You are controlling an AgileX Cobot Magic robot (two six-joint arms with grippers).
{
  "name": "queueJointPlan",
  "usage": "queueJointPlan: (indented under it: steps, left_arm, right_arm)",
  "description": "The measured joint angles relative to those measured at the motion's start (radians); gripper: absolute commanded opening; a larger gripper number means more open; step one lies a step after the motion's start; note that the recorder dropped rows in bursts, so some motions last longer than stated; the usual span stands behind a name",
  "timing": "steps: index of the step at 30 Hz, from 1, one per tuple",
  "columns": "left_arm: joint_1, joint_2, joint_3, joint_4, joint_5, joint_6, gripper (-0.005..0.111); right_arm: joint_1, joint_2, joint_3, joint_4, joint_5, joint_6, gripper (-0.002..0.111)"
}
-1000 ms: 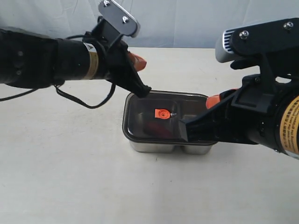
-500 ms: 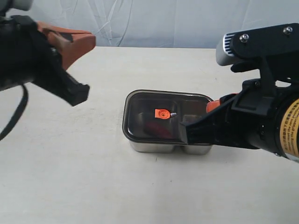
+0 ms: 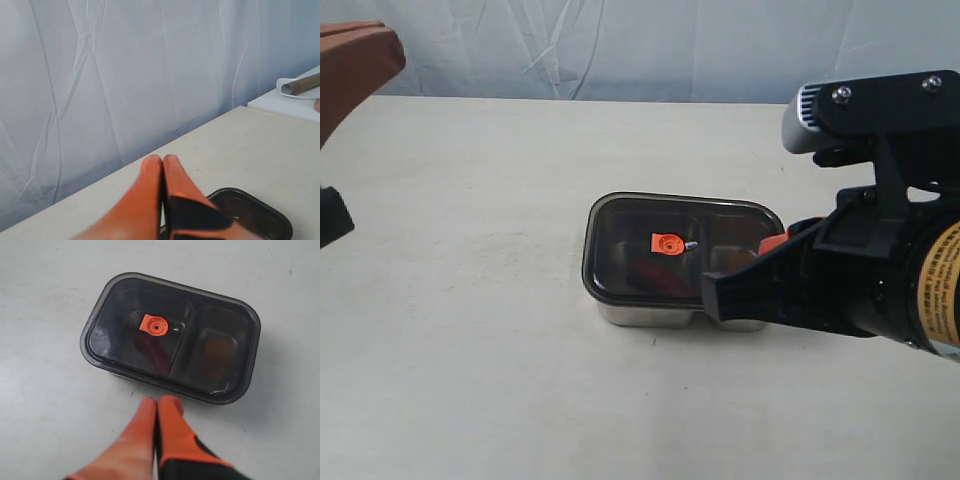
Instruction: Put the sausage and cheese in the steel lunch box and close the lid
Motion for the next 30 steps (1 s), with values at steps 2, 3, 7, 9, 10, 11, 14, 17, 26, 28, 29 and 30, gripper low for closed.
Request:
queueJointPlan:
  steps: [2, 3, 7, 9, 10, 11, 14, 17, 26, 28, 29, 30]
  left_arm:
    - [0.0, -0.003, 0.0, 0.0, 0.0, 0.0, 0.0]
    - [0.0, -0.004, 0.0, 0.0, 0.0, 0.0, 0.0]
    - [0.0, -0.015, 0.004, 0.08, 0.025, 0.029, 0.0]
    - [0.002, -0.037, 0.007, 0.056, 0.04, 0.017, 0.0]
    - [0.011, -0.051, 0.015, 0.029, 0.045, 0.011, 0.0]
    - [0.052, -0.087, 0.045, -0.03, 0.044, 0.004, 0.0]
    - [0.218, -0.17, 0.169, -0.112, -0.035, -0.001, 0.0]
    - [0.422, -0.303, 0.353, -0.141, -0.184, -0.001, 0.0]
    - [0.638, -0.618, 0.562, -0.291, -0.256, -0.049, 0.0]
    - [0.641, -0.647, 0.562, -0.288, -0.258, -0.076, 0.0]
    - [0.641, -0.652, 0.562, -0.288, -0.258, -0.083, 0.0]
    - [0.641, -0.655, 0.562, -0.287, -0.258, -0.088, 0.0]
  right_arm:
    - [0.0, 0.0, 0.0, 0.0, -0.002, 0.0, -0.001]
    - [0.0, 0.0, 0.0, 0.0, -0.004, 0.0, -0.001]
    - [0.0, 0.0, 0.0, 0.0, -0.02, -0.002, -0.001]
    - [0.0, 0.0, 0.0, 0.0, -0.027, -0.002, -0.001]
    - [0.0, 0.0, 0.0, 0.0, -0.028, -0.002, -0.001]
    - [0.0, 0.0, 0.0, 0.0, -0.031, -0.002, -0.001]
    - [0.0, 0.0, 0.0, 0.0, -0.035, -0.002, -0.001]
    - [0.0, 0.0, 0.0, 0.0, -0.035, -0.002, -0.001]
    - [0.0, 0.0, 0.0, 0.0, -0.035, -0.002, -0.001]
    - [0.0, 0.0, 0.0, 0.0, -0.036, -0.002, -0.001]
    - [0.0, 0.0, 0.0, 0.0, -0.036, -0.002, -0.001]
    - [0.0, 0.0, 0.0, 0.0, -0.037, -0.002, -0.001]
